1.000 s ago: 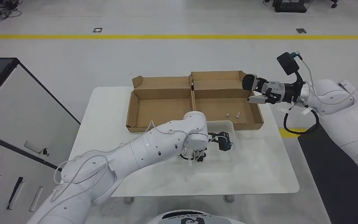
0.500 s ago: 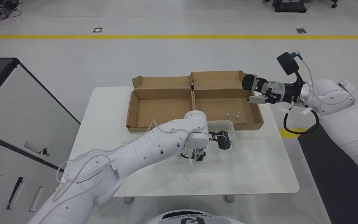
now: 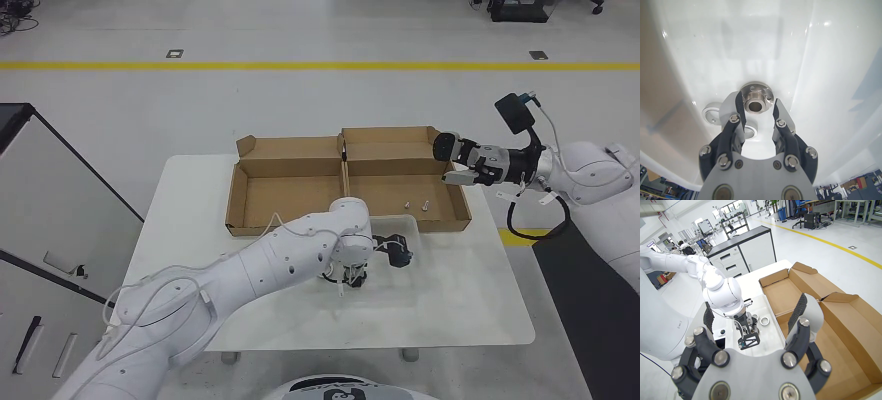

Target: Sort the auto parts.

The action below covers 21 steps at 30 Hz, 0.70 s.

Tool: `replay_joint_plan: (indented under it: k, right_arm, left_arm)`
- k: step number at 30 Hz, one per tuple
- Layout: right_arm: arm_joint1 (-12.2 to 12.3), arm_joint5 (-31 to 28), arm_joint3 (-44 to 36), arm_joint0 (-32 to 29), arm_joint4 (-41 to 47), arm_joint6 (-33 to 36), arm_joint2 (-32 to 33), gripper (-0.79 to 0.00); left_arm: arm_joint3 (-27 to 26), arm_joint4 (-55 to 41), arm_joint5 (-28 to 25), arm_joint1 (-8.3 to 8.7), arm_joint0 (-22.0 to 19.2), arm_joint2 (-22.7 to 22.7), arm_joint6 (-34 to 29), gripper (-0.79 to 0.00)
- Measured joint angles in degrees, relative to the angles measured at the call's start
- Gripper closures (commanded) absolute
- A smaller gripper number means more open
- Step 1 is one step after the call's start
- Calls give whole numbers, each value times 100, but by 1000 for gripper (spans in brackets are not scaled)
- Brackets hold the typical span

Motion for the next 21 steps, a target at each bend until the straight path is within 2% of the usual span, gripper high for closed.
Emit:
replay_joint_plan:
  k: [5,13,21]
  right_arm:
    - [0,0,0,0,0,0,0,-785]
    - [0,0,0,0,0,0,0,-785]
    - [0,0,0,0,0,0,0,-785]
  left_arm:
    - [82,42,-6,-32,31,9,50,-329]
    - [160,90,6,-77,49,-8,77,-357]
    - [126,214,106,-59,86,-67,59,-363]
